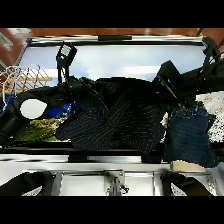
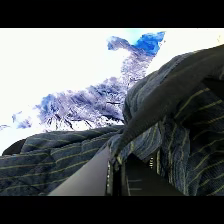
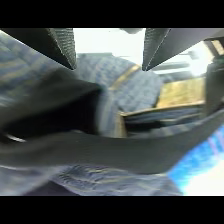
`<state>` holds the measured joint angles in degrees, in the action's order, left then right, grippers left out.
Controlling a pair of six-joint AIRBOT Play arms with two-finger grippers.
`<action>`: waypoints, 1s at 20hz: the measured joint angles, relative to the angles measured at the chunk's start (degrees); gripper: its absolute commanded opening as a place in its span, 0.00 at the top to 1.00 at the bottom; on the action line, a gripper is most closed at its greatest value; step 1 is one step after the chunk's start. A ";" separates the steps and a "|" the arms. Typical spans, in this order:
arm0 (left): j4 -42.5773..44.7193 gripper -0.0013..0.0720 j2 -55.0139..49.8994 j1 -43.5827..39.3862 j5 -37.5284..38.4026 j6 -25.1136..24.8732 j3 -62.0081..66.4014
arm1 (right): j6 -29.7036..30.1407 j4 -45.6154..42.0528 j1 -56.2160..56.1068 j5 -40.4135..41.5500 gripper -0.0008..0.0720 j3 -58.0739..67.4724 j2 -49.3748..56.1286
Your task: Fold the shirts.
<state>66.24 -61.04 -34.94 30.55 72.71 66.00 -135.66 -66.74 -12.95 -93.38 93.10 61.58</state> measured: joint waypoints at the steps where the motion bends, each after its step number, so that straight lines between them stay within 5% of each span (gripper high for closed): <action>1: 0.00 0.90 0.00 0.00 -0.02 -0.02 0.00 | -1.14 -1.14 -0.11 -1.60 0.25 0.00 0.04; 8: 0.00 0.90 0.00 0.00 -0.11 -0.07 0.00 | -5.25 -6.64 -0.28 -3.56 0.19 0.00 4.39; 10: 0.00 0.90 0.00 0.02 -0.11 -0.13 0.00 | -4.48 -3.72 -0.31 -0.57 0.65 0.00 6.97; 12: 0.02 0.90 0.00 0.35 -0.13 -1.07 0.00 | -2.91 -0.59 -0.33 1.99 0.79 0.00 8.96; 16: 0.02 0.90 0.00 2.97 -0.37 -2.43 1.75 | 5.01 1.46 0.96 5.35 0.83 2.58 10.56; 20: -0.17 0.90 0.00 7.72 -8.28 -2.64 7.67 | 22.03 2.54 4.04 18.88 0.83 11.21 11.02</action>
<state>66.06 -61.04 -27.22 22.26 70.06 73.67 -113.62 -64.20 -8.91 -74.50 104.31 72.60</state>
